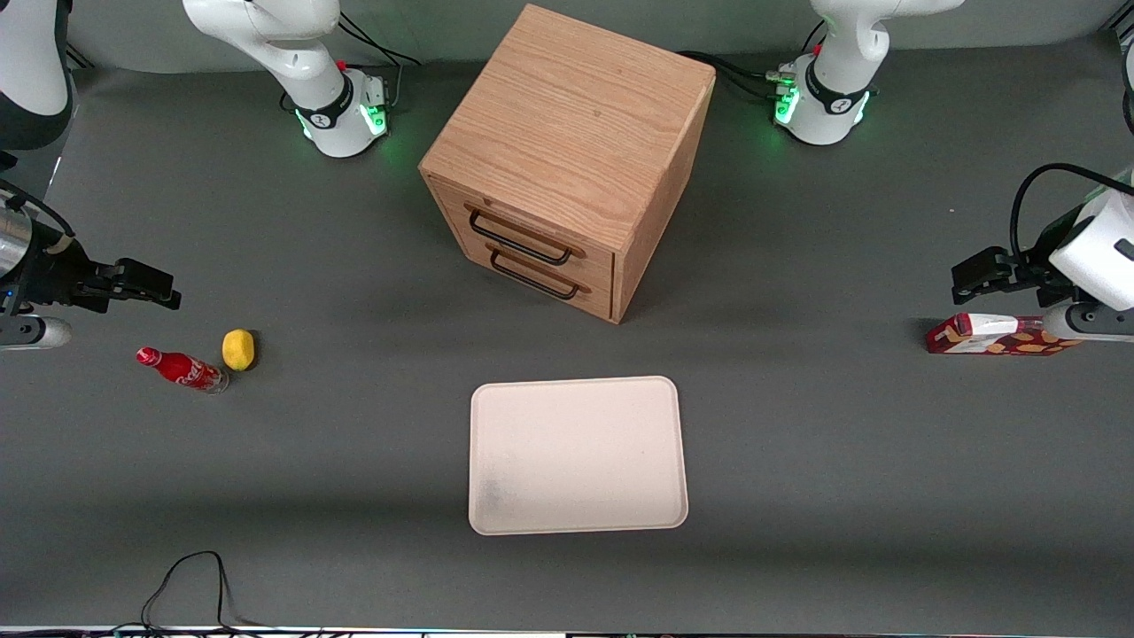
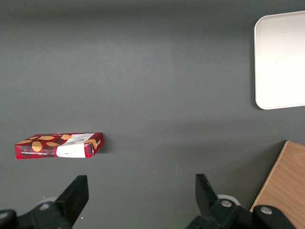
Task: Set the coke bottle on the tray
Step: 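Move the right gripper toward the red Coca-Cola bottle lying on the table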
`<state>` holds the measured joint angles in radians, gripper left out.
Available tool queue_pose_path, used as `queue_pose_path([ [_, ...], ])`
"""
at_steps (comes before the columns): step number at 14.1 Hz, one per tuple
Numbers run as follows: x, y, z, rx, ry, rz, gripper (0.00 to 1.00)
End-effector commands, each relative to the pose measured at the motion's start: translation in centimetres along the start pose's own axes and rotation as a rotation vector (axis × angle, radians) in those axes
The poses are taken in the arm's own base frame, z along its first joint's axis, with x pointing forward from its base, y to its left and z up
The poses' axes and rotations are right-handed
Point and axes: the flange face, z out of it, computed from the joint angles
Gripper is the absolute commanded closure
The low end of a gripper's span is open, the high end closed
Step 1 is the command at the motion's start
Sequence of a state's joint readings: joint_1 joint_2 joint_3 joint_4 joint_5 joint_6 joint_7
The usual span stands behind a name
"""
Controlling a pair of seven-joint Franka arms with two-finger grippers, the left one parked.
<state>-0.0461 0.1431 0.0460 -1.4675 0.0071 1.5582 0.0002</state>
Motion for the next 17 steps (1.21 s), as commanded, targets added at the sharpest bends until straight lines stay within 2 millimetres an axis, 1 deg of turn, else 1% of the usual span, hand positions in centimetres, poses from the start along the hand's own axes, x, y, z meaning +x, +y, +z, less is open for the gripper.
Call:
queue_pose_path([
  [1, 0.3, -0.8, -0.6, -0.021, 0.0, -0.024, 0.0],
  [2, 0.3, -1.9, -1.0, -0.064, 0.009, -0.051, 0.0],
  [3, 0.3, -2.4, -1.1, -0.076, 0.011, -0.06, 0.0],
  [4, 0.3, -2.4, -1.1, -0.076, 0.011, -0.06, 0.0],
  [8, -0.1, -2.1, -1.4, -0.072, -0.003, -0.055, 0.0],
  [11, -1.0, -1.3, -1.5, -0.074, -0.071, -0.051, 0.0],
  [12, -1.1, -0.7, -1.6, -0.077, -0.076, -0.043, 0.01],
  [13, -1.2, 1.8, -1.6, -0.077, -0.079, -0.002, 0.02],
  [14, -1.4, 4.8, -1.5, -0.069, -0.096, 0.006, 0.01],
  [16, -1.9, 8.7, -1.5, -0.065, -0.11, -0.111, 0.0],
  [17, -2.1, 10.7, -1.5, -0.066, -0.107, -0.125, 0.0],
])
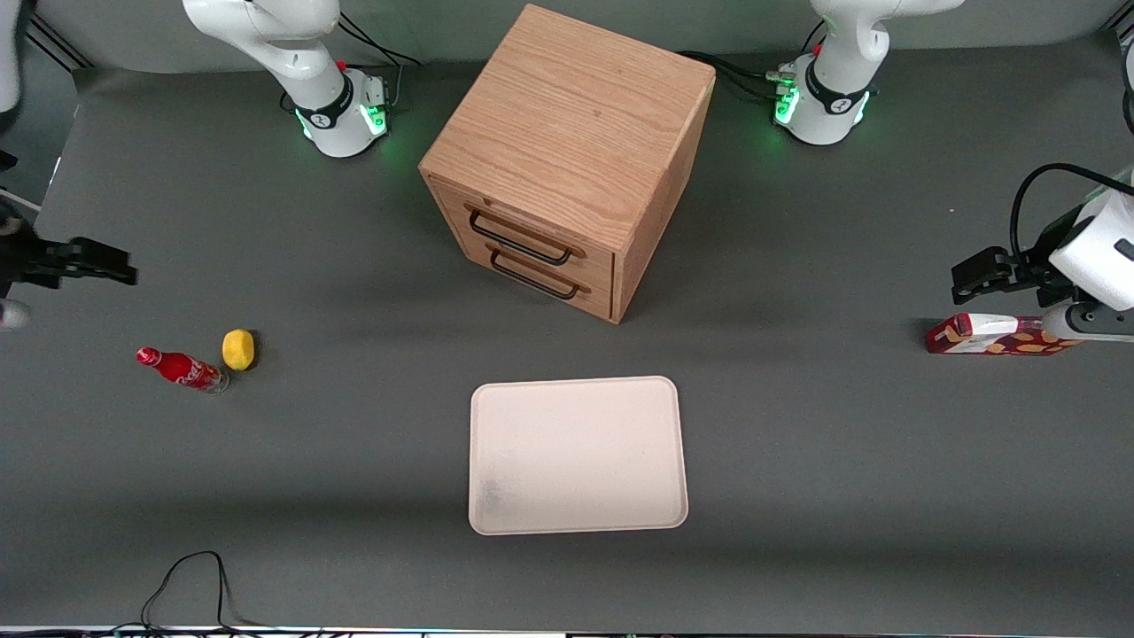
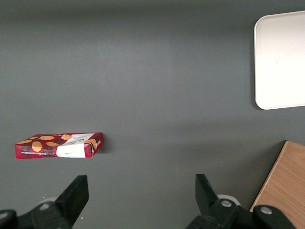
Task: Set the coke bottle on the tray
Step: 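Lower the open right gripper over the bottle's neck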
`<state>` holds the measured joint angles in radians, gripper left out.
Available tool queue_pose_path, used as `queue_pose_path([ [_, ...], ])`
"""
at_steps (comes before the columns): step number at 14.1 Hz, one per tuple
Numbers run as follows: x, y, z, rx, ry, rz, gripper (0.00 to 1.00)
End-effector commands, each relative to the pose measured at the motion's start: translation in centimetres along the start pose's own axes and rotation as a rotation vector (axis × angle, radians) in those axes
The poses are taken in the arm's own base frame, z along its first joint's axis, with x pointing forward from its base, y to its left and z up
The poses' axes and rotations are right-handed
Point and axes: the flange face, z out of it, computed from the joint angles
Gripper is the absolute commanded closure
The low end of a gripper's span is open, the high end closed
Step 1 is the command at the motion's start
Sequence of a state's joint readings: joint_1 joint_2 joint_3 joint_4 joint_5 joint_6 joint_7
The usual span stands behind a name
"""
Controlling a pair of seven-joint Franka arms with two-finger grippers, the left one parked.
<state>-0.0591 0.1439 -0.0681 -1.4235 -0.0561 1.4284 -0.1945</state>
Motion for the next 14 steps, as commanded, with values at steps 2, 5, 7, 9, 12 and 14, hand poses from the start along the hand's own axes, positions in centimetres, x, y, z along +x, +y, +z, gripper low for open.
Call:
queue_pose_path([
  [2, -0.5, 6.8, 1.3, -0.006, -0.027, -0.024, 0.0],
  [5, 0.2, 8.6, 2.6, -0.015, -0.029, -0.024, 0.0],
  [7, 1.1, 9.7, 4.1, -0.015, -0.024, -0.028, 0.0],
  [9, 1.8, 10.3, 5.2, 0.011, -0.017, -0.02, 0.0],
  [12, 3.8, 10.7, 9.1, 0.01, -0.031, -0.024, 0.0],
  [14, 4.4, 11.3, 12.1, 0.01, -0.032, -0.018, 0.0],
])
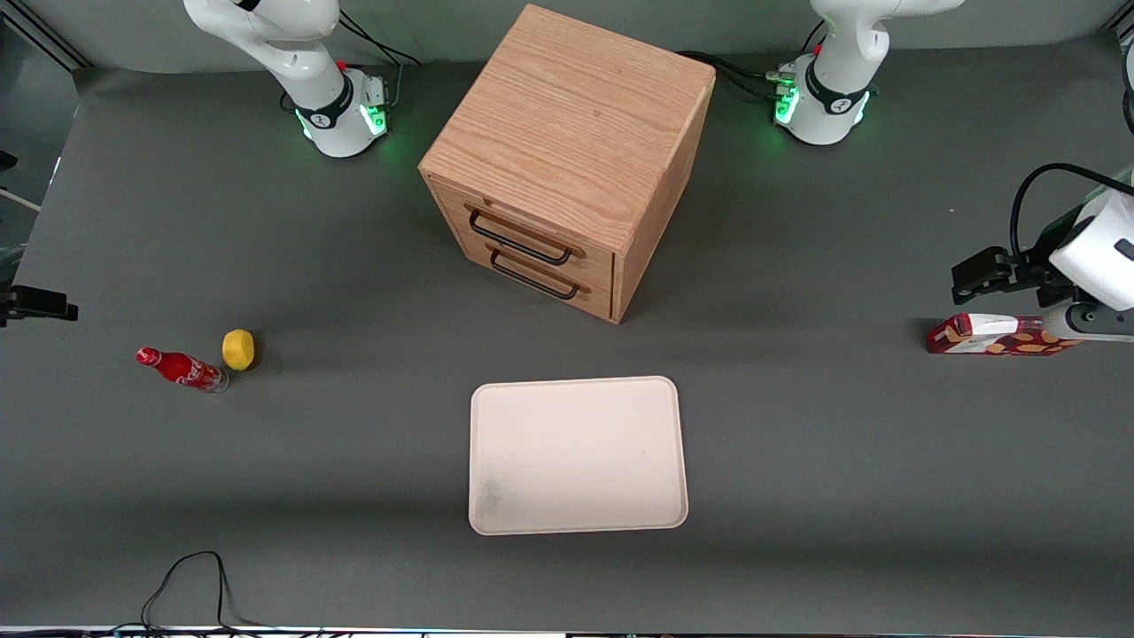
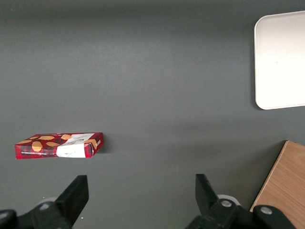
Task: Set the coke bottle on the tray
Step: 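Lower the open right gripper over the bottle's neck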
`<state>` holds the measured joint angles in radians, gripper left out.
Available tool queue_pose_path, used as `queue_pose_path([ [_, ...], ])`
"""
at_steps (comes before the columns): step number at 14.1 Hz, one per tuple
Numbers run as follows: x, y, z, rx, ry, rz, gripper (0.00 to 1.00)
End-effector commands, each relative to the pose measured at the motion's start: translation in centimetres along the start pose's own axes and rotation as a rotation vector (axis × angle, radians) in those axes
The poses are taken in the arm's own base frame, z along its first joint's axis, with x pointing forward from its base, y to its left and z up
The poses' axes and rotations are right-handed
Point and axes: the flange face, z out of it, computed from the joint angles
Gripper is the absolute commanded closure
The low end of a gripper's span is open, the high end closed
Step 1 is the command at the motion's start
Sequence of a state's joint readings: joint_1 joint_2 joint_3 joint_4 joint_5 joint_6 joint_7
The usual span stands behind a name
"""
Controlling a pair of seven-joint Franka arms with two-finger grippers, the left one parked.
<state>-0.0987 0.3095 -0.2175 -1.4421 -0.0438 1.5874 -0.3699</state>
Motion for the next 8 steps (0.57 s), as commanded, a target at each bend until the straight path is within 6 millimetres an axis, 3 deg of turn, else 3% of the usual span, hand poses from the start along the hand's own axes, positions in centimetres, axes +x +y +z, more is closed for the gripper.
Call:
queue_pose_path([
  [1, 1.0, 0.9, 4.0, 0.016, 0.025, -0.022, 0.0],
  [8, 1.4, 0.0, 12.8, 0.02, 0.078, -0.03, 0.0],
])
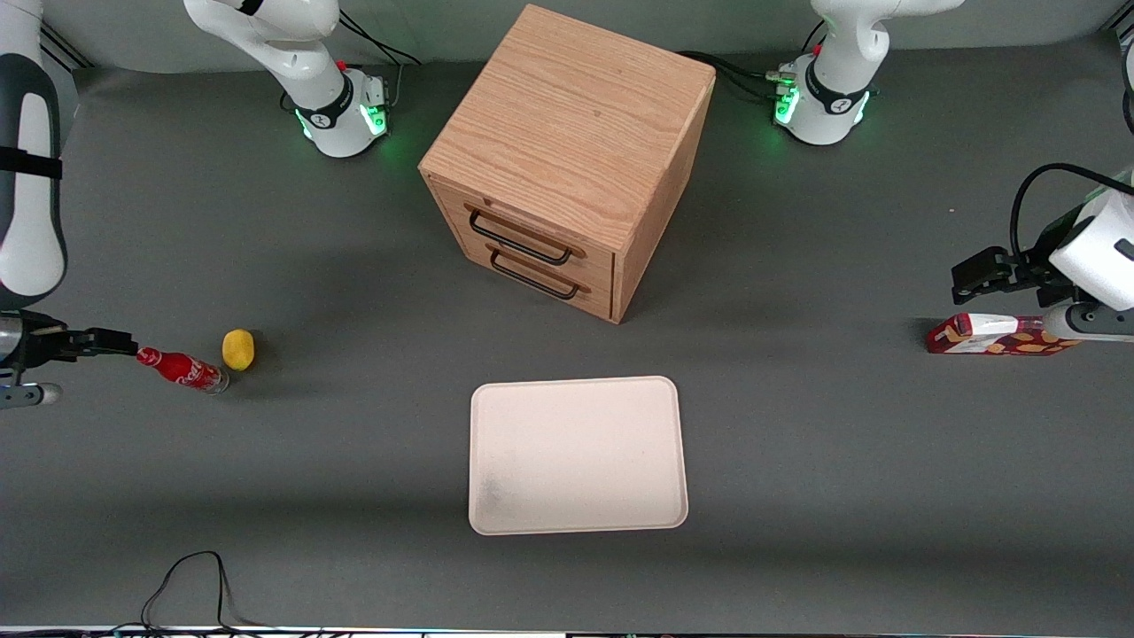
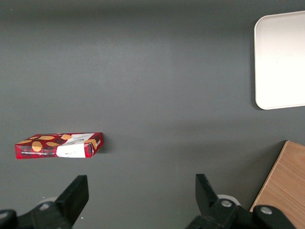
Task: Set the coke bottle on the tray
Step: 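Lower the open right gripper over the bottle's neck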
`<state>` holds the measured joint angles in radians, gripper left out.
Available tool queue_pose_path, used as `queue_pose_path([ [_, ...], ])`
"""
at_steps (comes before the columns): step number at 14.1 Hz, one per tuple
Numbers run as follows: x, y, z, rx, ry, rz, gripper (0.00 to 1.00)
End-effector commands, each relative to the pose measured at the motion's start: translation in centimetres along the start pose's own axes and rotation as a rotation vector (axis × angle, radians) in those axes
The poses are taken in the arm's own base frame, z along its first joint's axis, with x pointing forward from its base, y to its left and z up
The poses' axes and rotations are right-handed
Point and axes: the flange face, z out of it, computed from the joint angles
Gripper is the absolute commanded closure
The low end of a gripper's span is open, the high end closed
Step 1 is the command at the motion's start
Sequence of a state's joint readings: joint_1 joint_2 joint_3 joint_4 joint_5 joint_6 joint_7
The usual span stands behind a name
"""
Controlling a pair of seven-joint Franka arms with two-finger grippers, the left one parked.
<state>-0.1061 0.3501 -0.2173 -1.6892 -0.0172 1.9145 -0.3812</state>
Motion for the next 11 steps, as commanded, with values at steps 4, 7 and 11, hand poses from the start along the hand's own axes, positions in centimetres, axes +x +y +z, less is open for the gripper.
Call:
queue_pose_path([
  [4, -1.1, -0.9, 3.8, 0.011, 0.043, -0.028, 0.01],
  [7, -1.0, -1.1, 3.8, 0.008, 0.047, -0.034, 0.07],
  [11, -0.8, -1.1, 4.3, 0.003, 0.057, -0.035, 0.14],
])
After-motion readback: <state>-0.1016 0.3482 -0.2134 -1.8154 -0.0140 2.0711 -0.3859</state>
